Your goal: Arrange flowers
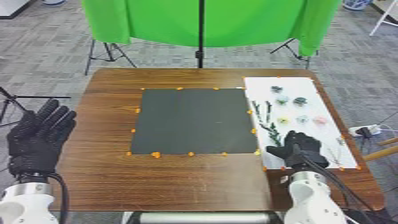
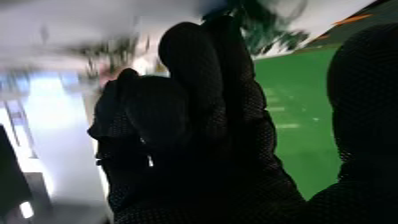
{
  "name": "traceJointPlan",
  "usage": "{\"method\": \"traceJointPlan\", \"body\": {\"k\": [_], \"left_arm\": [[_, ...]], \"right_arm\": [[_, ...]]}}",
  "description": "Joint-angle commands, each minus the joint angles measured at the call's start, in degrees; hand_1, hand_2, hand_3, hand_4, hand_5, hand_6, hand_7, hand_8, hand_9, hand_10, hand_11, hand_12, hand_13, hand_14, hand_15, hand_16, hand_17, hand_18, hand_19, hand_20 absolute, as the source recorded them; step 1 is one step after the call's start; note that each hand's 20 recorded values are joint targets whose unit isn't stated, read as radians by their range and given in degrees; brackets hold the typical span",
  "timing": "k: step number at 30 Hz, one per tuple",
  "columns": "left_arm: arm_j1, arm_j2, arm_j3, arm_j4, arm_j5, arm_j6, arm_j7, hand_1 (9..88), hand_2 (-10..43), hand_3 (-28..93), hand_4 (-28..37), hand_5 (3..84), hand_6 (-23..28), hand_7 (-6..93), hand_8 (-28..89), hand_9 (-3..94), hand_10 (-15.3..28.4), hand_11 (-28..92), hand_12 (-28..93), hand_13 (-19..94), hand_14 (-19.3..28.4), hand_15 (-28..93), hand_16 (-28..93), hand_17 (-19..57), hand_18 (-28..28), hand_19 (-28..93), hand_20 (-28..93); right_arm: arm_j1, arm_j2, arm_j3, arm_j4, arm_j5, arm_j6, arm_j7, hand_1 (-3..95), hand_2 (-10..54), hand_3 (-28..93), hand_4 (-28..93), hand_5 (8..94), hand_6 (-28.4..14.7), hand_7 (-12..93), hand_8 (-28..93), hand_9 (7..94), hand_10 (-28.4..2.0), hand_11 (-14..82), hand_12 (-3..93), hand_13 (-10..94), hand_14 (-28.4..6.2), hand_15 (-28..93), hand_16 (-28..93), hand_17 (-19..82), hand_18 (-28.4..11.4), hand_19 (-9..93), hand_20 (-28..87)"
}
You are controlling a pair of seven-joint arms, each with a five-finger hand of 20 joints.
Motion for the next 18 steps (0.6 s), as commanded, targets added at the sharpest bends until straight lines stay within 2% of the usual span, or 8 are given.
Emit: {"method": "traceJointPlan", "body": {"k": [1, 5, 12, 16, 18], "left_arm": [[1.1, -0.37, 0.42, -0.22, -1.81, 0.84, -0.30, 25.8, 12.9, 74, -28.3, 45.5, 9.6, 14.6, -9, 37.6, 16.2, 19, 12, 27, 15.4, 30, -4, -3.0, 13.2, 24, 13], [1.1, -0.37, 0.53, -0.11, -1.96, 0.80, -0.25, 25.8, 13.0, 74, -28.3, 45.5, 9.7, 14.8, -9, 37.8, 16.3, 19, 12, 28, 15.4, 30, -4, -3.0, 13.2, 24, 13], [1.0, -0.36, 0.39, 0.08, -2.49, 1.03, 0.06, 25.8, 13.0, 74, -28.3, 45.6, 9.7, 14.9, -9, 37.8, 16.2, 19, 12, 28, 15.4, 30, -5, -3.0, 13.3, 24, 13], [0.9, -0.22, 0.48, 0.19, -4.11, 1.42, 0.48, 25.8, 13.0, 74, -28.3, 45.6, 9.6, 14.9, -9, 37.8, 16.2, 19, 12, 28, 15.4, 30, -5, -3.0, 13.3, 24, 13], [1.0, -0.05, 0.39, 0.64, -5.03, 1.36, 0.56, 25.8, 13.0, 74, -28.3, 45.6, 9.6, 14.9, -9, 37.9, 16.2, 19, 12, 28, 15.4, 30, -5, -3.0, 13.3, 24, 13]], "right_arm": [[1.5, -0.1, -0.1, 0.3, -6.8, 4.1, 1.2, 35.7, -9.5, 63, -28, 70.2, -4.2, 47, -10, 74.0, -17.5, 49.5, 33.0, 68, -15.2, 79, 30, 31, -28.4, 88, 40], [1.6, 0.5, 0.0, 0.7, -5.8, 1.7, 0.6, 37.3, -9.5, 63, -28, 64.8, -5.5, 53, -14, 69.3, -18.3, 53.3, 34.9, 66, -15.5, 80, 32, 32, -28.4, 88, 42], [3.4, 0.9, -1.9, 3.3, -3.7, -1.0, -0.3, 38.5, -9.5, 61, -28, 68.0, -5.9, 39, -12, 69.1, -18.9, 49.1, 31.7, 65, -15.9, 79, 31, 31, -28.4, 88, 43], [4.6, 0.6, -3.2, 5.4, -2.0, -0.8, -1.4, 40.0, -9.5, 62, -28, 71.8, -6.1, 27, -11, 71.1, -18.6, 45.2, 29.9, 65, -16.0, 79, 31, 31, -28.4, 87, 43], [5.4, 0.7, -4.5, 6.2, -1.9, -0.9, -1.9, 41.1, -9.5, 63, -28, 72.5, -6.2, 24, -10, 72.2, -18.3, 43.4, 29.2, 66, -15.7, 78, 31, 32, -28.4, 87, 42]]}}
